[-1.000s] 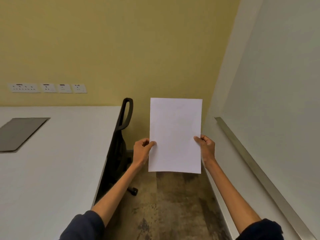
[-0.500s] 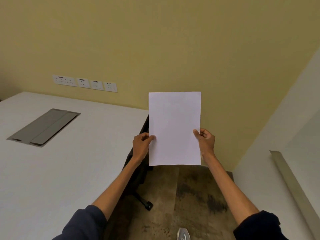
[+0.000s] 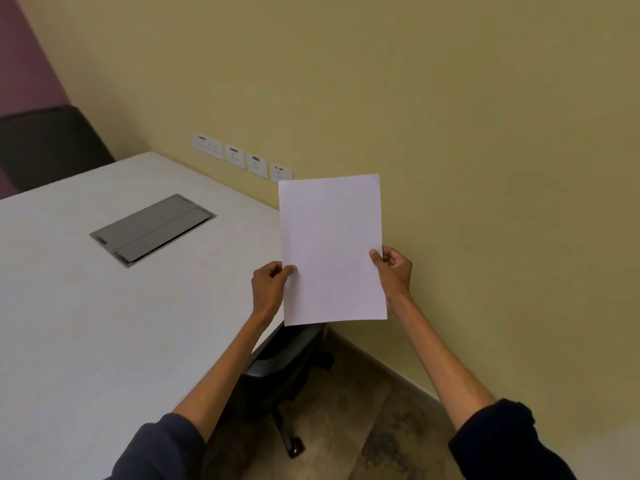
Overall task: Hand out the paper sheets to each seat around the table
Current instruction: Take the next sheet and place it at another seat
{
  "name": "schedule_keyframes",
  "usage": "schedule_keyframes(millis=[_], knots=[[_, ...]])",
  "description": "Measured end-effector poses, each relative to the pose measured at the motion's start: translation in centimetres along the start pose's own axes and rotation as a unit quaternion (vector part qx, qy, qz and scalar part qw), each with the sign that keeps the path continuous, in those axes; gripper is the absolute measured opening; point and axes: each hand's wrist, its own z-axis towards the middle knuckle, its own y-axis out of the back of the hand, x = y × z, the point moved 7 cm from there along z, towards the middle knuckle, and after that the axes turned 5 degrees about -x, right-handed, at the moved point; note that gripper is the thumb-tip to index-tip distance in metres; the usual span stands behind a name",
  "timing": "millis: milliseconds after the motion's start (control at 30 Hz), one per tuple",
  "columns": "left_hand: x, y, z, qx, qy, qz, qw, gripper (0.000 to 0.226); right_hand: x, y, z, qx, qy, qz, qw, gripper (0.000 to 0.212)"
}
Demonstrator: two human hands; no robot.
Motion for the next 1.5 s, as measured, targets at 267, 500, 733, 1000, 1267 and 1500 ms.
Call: schedule_keyframes(millis=[267,500,733,1000,1267,1500], knots=[[2.8,3.8,6.5,-0.101,0.041,0.005,0.994,0.027,-2.3,-12.1,6.6,0.124,-0.02,-0.01,0.992,0.007],[7.2,8.4,10.4,-0.175,0.096,0.003,0.98,0.031,-5.7,-22.9,8.9,0.228,-0.034,-0.067,0.971,0.026],[12.8,11.5,11.5,-0.199,0.168,0.032,0.965,0.035,-10.4,-30.4,8.7,0.303,-0.057,-0.111,0.945,0.024],[20.1,12.4,11.3,-0.201,0.276,0.087,0.936,0.03,-17.7,-35.0,7.9,0.384,-0.095,-0.219,0.892,0.024],[25.1,11.2,11.9,-0.244,0.341,0.106,0.902,0.039,-24.0,-39.2,9.7,0.442,-0.083,-0.322,0.833,0.021],[28.3,10.7,12.2,-0.262,0.399,0.144,0.867,0.05,-27.7,-41.0,9.9,0.454,-0.059,-0.395,0.796,0.021]])
